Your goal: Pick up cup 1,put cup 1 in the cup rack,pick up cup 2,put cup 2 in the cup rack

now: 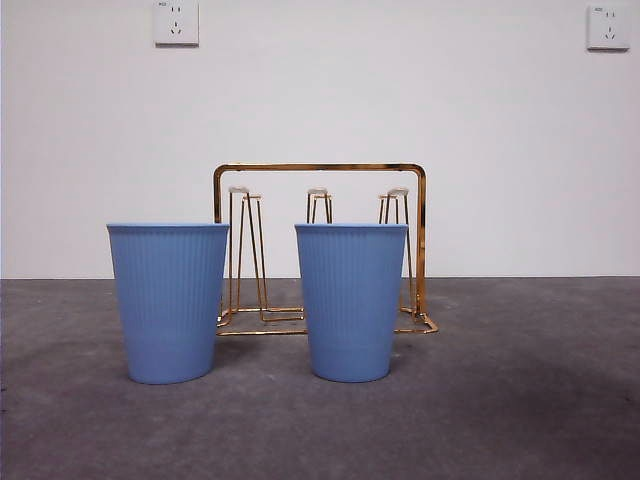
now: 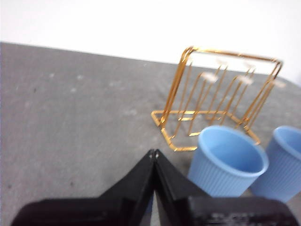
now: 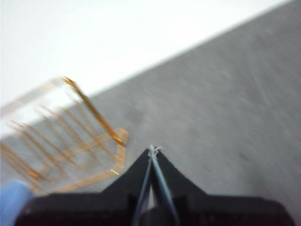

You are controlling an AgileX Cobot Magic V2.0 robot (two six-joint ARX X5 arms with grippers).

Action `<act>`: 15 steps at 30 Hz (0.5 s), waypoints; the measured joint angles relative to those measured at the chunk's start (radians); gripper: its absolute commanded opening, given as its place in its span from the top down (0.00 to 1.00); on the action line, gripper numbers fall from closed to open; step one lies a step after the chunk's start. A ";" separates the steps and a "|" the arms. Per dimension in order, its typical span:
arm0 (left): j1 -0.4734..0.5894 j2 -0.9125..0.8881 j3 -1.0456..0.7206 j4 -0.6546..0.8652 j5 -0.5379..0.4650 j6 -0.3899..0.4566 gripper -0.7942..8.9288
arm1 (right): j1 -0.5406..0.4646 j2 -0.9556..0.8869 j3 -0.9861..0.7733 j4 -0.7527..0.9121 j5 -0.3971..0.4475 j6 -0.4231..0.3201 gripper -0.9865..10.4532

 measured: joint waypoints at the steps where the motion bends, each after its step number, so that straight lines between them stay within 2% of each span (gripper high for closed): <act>1: 0.000 0.006 0.029 -0.024 0.008 -0.005 0.92 | 0.000 0.002 0.030 -0.002 -0.016 0.008 0.92; 6: 0.000 0.045 0.164 -0.090 0.069 -0.038 0.92 | 0.000 0.051 0.197 -0.083 -0.086 0.018 0.92; 9: 0.000 0.084 0.257 -0.133 0.107 -0.048 0.92 | 0.000 0.117 0.319 -0.184 -0.163 0.005 0.92; 12: 0.000 0.130 0.338 -0.193 0.149 -0.049 0.92 | 0.000 0.196 0.441 -0.292 -0.229 -0.042 0.92; 15: 0.000 0.188 0.417 -0.264 0.204 -0.047 0.92 | 0.000 0.290 0.575 -0.417 -0.280 -0.120 0.92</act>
